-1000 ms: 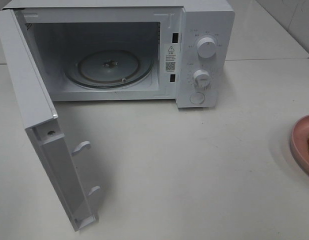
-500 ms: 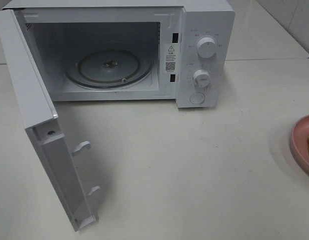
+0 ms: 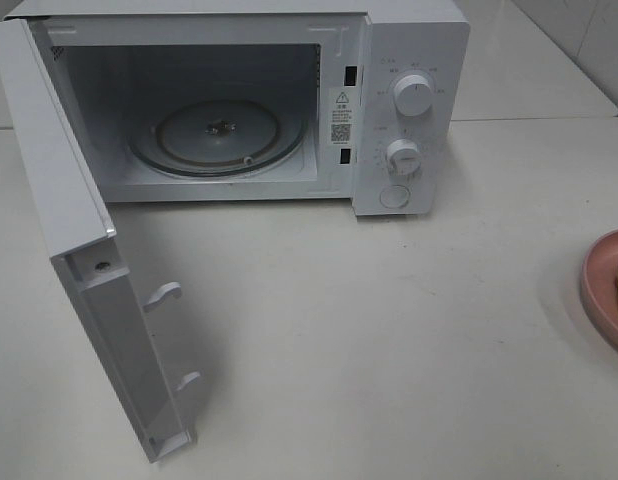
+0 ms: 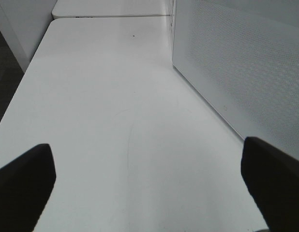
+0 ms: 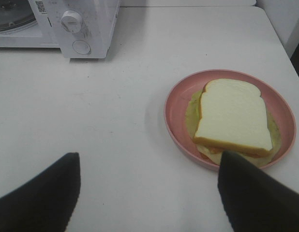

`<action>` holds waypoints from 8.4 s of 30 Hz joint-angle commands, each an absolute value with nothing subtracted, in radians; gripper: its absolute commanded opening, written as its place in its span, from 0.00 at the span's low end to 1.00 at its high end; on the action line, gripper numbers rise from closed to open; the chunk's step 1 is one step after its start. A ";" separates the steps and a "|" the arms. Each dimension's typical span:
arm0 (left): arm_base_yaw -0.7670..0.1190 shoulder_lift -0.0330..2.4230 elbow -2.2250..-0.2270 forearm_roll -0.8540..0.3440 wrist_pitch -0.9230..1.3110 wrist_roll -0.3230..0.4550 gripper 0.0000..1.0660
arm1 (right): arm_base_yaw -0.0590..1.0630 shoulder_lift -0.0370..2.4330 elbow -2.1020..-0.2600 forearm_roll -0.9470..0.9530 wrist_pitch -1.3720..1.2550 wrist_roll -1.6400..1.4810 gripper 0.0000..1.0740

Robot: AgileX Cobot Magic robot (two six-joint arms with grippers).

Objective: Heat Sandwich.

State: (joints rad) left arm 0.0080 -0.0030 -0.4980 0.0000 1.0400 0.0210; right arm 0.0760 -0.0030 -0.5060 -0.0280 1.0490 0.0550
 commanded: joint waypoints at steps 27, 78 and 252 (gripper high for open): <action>0.011 -0.022 -0.498 0.011 1.031 0.020 0.94 | 0.068 -0.030 -0.505 -0.031 1.037 0.059 0.70; 0.008 0.793 -0.234 0.006 -0.243 0.020 0.00 | 0.068 -0.030 -0.505 -0.031 1.037 0.059 0.70; -0.666 1.639 -0.842 -0.535 0.226 0.334 0.92 | 0.068 -0.030 -0.505 -0.031 1.037 0.059 0.70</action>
